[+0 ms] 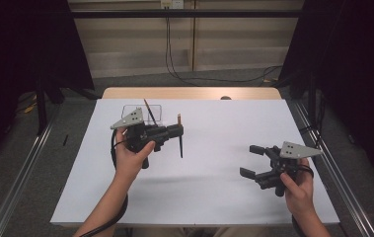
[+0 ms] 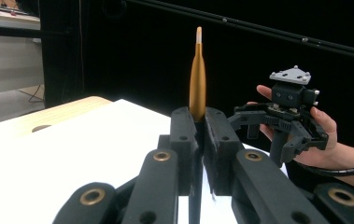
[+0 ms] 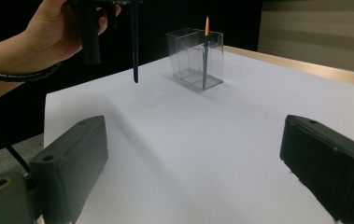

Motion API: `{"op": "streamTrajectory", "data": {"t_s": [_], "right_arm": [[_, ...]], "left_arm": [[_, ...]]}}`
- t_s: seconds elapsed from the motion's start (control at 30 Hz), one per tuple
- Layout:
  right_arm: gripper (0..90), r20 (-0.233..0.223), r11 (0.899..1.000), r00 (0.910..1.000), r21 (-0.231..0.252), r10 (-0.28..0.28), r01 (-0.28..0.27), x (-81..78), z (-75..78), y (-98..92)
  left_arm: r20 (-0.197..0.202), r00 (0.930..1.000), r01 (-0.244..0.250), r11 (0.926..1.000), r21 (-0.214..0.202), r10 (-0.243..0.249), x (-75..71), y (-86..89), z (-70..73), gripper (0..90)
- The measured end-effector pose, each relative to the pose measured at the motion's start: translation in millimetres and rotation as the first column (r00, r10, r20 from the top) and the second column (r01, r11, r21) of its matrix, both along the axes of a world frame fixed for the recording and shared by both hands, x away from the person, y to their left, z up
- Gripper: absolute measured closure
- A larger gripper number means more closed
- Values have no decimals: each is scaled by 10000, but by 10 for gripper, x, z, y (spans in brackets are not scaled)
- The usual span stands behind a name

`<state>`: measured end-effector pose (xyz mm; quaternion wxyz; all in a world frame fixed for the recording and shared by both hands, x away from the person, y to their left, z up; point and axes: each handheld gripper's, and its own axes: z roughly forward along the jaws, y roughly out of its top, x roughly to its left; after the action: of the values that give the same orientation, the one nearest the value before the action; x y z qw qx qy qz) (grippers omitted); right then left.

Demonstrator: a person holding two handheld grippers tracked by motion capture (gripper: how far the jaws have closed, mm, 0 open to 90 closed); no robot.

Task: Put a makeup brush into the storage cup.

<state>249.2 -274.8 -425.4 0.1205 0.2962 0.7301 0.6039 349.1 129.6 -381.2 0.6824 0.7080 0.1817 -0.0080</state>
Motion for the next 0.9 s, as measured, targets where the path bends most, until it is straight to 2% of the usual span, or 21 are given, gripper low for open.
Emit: {"op": "streamTrajectory", "data": {"t_s": [0.5,0.9], "right_arm": [[72,29,9998,9999,-180,-125,126,-54,12,-100],[72,46,9995,9996,-90,-289,289,-121,-14,-189]], "left_arm": [[27,9997,-240,9997,-84,240,9,102,13,830],[76,9990,-445,9990,-2,445,45,165,56,830]]}}
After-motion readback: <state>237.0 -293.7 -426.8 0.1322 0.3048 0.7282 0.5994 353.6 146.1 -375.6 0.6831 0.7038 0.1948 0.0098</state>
